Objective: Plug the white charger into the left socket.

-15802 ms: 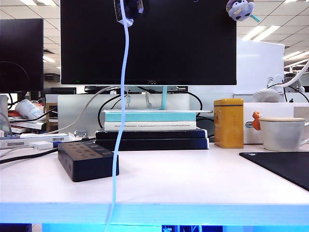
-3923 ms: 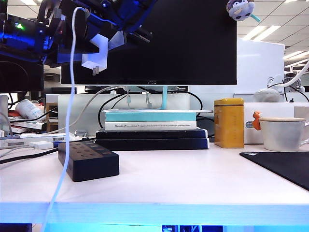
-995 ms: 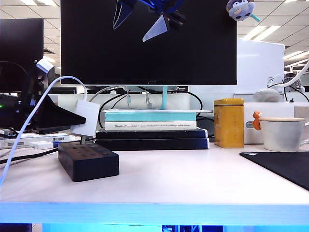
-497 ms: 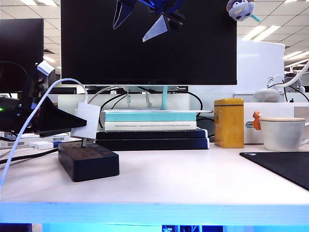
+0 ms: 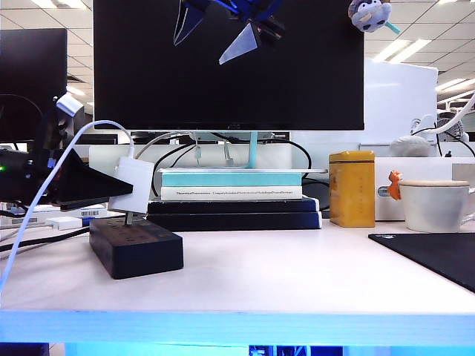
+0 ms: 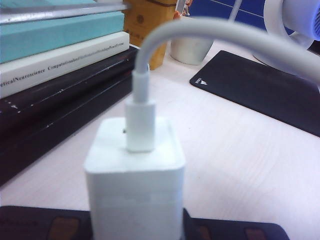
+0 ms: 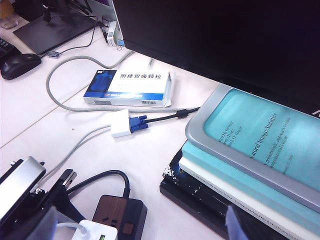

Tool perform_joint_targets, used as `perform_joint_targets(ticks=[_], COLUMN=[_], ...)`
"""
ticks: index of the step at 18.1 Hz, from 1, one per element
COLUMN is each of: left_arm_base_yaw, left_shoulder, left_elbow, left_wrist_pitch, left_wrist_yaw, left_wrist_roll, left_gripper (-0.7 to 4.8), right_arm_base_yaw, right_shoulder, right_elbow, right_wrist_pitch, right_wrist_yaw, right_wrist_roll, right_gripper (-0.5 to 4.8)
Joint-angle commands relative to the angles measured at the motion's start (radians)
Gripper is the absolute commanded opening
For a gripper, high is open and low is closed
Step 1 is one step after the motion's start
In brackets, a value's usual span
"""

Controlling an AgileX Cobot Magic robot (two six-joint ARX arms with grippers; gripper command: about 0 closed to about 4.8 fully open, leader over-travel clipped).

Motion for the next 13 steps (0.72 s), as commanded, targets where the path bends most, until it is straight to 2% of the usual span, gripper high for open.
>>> perform_joint_targets(ticks=[1,5,13], left_arm_base_yaw=[0.013,0.024,-0.026], left_shoulder=[0.000,0.000,0.000], left_elbow=[-0.003,-0.003,-0.004], left_wrist_pitch=[-0.006,-0.006,-0.033], left_wrist_yaw=[-0.003,0.000,0.016], left_wrist_roll=[-0.012,-0.023,-0.021], left_gripper=[1.21,1.21,1.21], right_arm_base_yaw=[0.002,0.002,0.002], right_shoulder=[-0.005,-0.005,-0.005], right_elbow=[0.004,0.004,0.004], right_wrist_pitch=[0.011,0.011,0.011], right_wrist_yaw=[-0.001,-0.001,-0.001], right_wrist_roll=[-0.004,-0.004,-0.004], right_gripper=[4.41,4.41,4.41])
